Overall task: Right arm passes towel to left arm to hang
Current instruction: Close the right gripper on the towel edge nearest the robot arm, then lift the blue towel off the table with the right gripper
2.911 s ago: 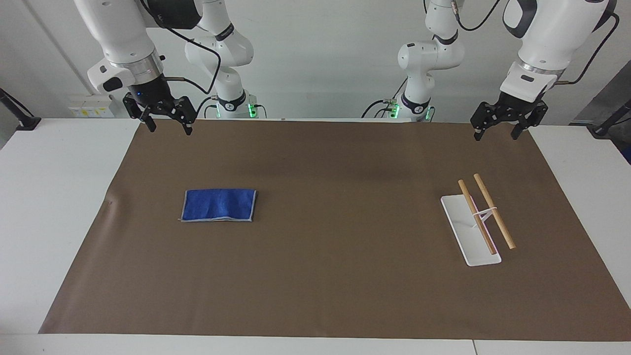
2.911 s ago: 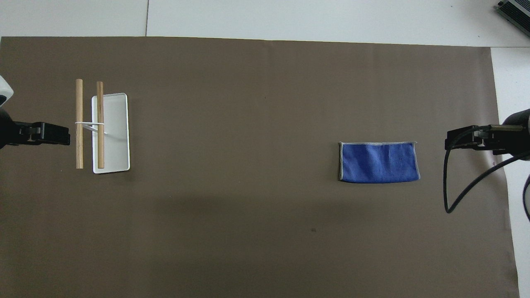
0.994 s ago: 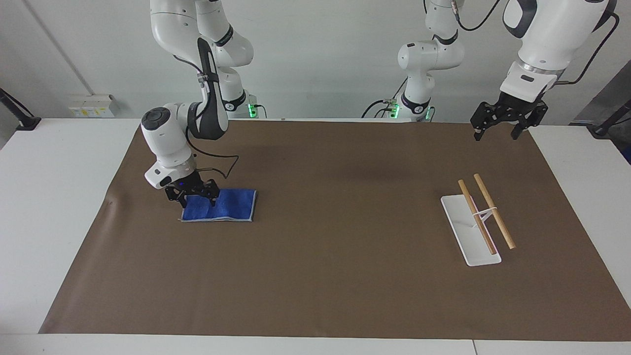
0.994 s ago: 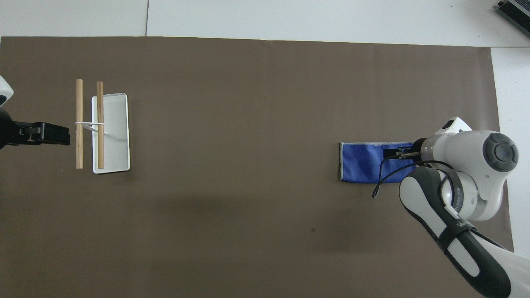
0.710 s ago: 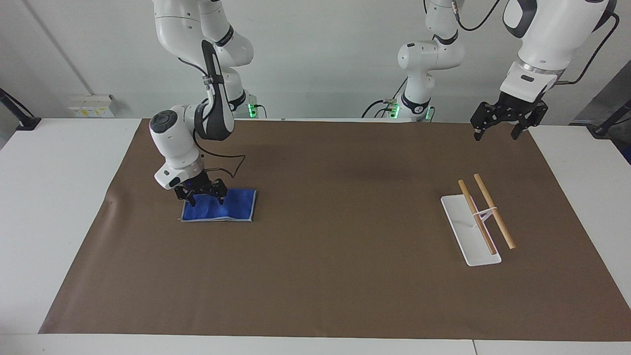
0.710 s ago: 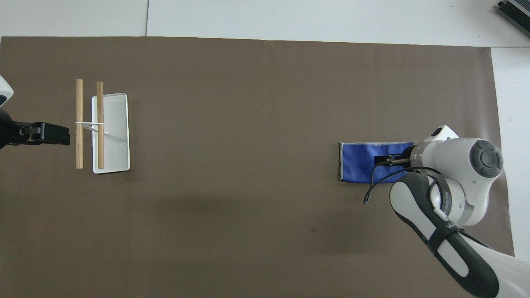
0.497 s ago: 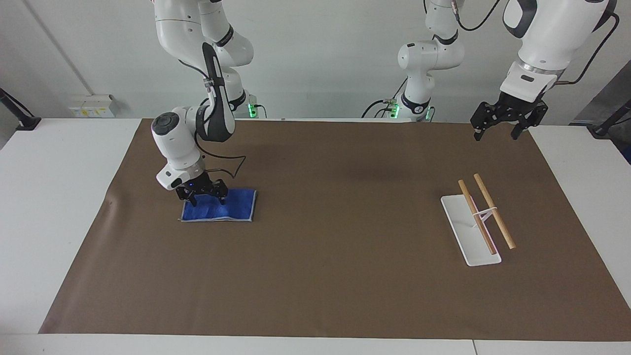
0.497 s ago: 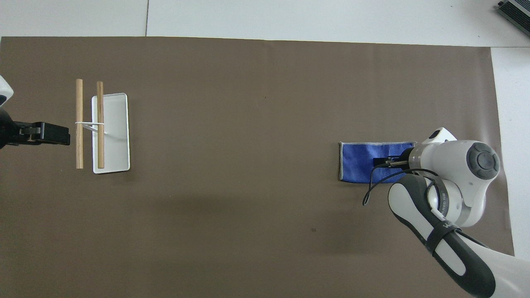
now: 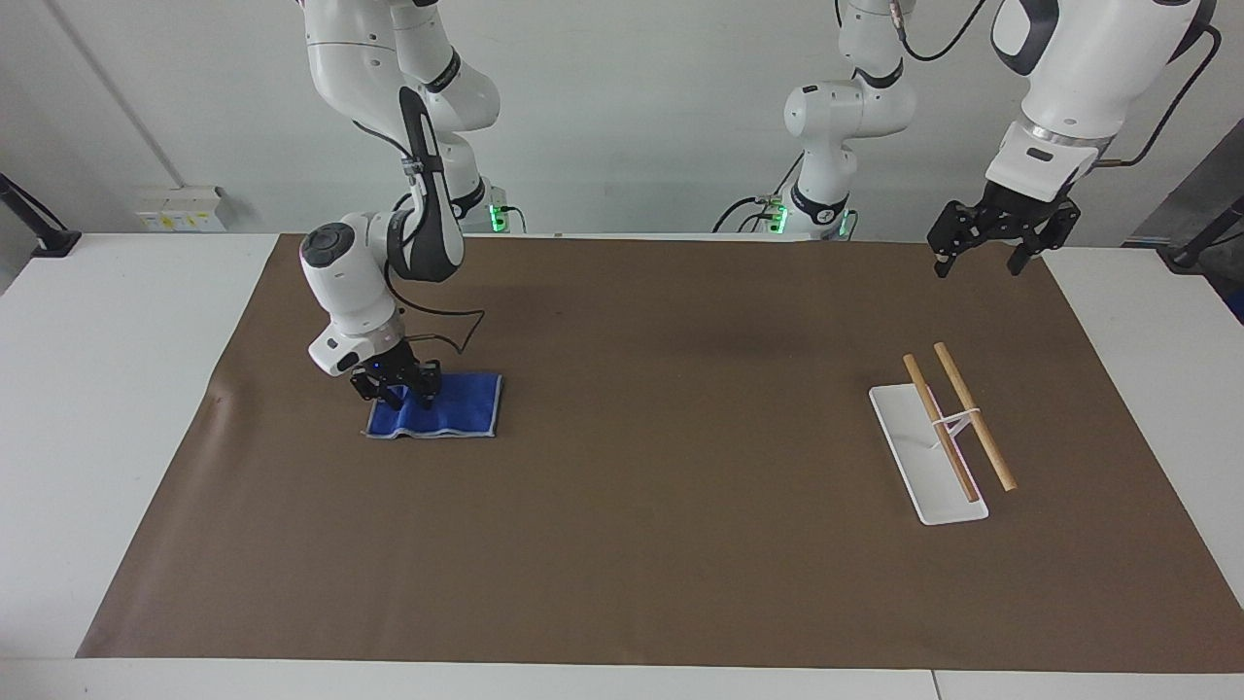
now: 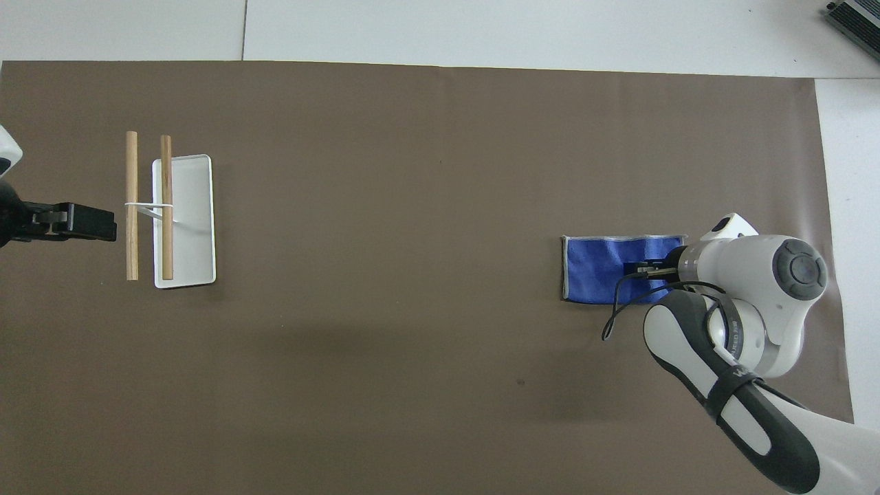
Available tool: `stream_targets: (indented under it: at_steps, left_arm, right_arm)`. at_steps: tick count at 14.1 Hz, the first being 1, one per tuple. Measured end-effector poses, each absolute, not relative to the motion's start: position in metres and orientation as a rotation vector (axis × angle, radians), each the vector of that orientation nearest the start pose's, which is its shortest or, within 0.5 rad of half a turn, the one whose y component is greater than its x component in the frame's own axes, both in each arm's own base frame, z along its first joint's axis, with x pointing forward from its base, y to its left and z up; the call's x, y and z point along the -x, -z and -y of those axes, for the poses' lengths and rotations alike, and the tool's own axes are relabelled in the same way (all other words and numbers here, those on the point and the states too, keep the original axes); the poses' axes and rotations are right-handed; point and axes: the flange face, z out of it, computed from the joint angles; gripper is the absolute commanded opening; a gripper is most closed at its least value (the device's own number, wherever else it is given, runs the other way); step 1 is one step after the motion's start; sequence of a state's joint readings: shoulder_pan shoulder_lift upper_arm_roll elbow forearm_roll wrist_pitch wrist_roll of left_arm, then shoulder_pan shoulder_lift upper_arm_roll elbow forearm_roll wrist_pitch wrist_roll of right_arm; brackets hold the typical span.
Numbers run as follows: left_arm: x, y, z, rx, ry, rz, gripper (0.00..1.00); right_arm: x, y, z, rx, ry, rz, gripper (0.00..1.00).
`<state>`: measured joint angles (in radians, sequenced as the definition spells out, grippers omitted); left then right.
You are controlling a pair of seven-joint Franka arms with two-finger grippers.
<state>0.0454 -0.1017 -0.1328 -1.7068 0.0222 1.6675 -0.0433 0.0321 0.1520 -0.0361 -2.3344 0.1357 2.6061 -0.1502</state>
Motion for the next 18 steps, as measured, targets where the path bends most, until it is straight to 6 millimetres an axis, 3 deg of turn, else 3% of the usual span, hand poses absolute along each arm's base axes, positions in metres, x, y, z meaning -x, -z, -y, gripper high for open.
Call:
stream_targets:
  at_steps: [4, 7, 11, 13, 15, 18]
  left_arm:
    - [-0.529, -0.623, 0.048, 3.108, 0.099, -0.070, 1.00]
    - [-0.529, -0.623, 0.048, 3.108, 0.099, -0.070, 1.00]
    - [-0.529, -0.623, 0.048, 3.108, 0.099, -0.070, 1.00]
    - [-0.529, -0.623, 0.048, 3.108, 0.099, -0.070, 1.00]
    - [-0.529, -0.623, 0.048, 3.109, 0.099, -0.067, 1.00]
    - [-0.530, -0.623, 0.049, 3.191, 0.102, 0.085, 1.00]
  right_arm:
    - [-0.539, -0.296, 0.003, 3.066, 0.167, 0.047, 0.00]
    - [-0.564, -0.347, -0.006, 3.045, 0.127, 0.006, 0.00]
    - [-0.582, -0.414, -0.057, 2.981, 0.150, -0.116, 0.00]
    - [-0.591, -0.445, -0.082, 2.862, 0.145, -0.272, 0.00]
    - [-0.598, -0.470, -0.093, 2.696, 0.124, -0.450, 0.00]
    - [-0.602, -0.483, -0.104, 2.435, 0.052, -0.657, 0.00]
